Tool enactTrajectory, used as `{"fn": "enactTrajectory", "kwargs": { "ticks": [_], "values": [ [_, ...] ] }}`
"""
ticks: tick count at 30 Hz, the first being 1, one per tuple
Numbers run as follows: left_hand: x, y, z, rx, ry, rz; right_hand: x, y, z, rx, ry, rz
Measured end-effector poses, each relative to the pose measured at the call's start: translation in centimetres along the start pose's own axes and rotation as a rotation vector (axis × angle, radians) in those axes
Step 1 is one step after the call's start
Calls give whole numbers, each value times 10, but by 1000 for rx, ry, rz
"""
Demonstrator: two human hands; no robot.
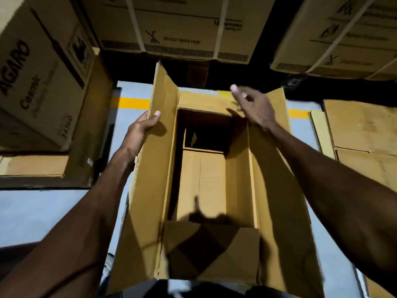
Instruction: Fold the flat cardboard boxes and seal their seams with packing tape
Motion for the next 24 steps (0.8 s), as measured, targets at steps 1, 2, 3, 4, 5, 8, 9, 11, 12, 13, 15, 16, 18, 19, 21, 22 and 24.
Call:
{"fn": "enactTrajectory", "kwargs": {
  "ticks": [1,2,3,4,5,8,9,11,12,13,15,16,18,19,21,22,24],
  "values": [
    [5,0,-1,6,13,-32,13,-1,-2,-83,61,-144],
    [9,0,-1,16,26,-57,31,-1,-6,-180,145,-345],
    [16,-1,-4,26,44,-71,49,-2,-13,-271,232,-576],
    [19,1,-5,21,48,-79,66,-5,-22,-338,314,-776],
    [26,2,-9,7,50,-83,80,-8,-32,-388,383,-925],
    [46,10,-17,-9,72,74,87,-10,-48,-417,418,-1064],
    [52,13,-17,8,72,122,75,-6,-48,-395,335,-1014],
    [58,16,-17,56,53,161,35,-3,-45,-282,108,-857],
    [58,17,-16,77,48,178,13,-6,-45,-195,10,-785],
    [59,18,-15,94,57,192,-6,-13,-46,-91,-53,-695],
    [59,24,-11,96,83,299,-30,-38,-52,152,-66,-440],
    [60,29,-9,84,115,444,-33,-52,-55,261,-28,-292],
    [67,45,-7,86,178,787,-32,-59,-62,365,64,30],
    [69,51,-6,98,178,881,-30,-55,-65,382,103,213],
    [69,54,-10,100,80,846,-22,-33,-76,430,237,481],
    [65,54,-13,74,-5,782,-14,-21,-84,426,320,525],
    [49,62,-20,-19,-164,700,8,-2,-102,344,427,517]
  ]
}}
Point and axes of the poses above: each hand's wrist, its own z-axis towards the middle knuckle, its own x-axis out of the palm, y = z × x, the point moved 8 cm from there along z, towards the middle knuckle, and after that the axes turned 12 degrees about -z, right-handed, at the moved point
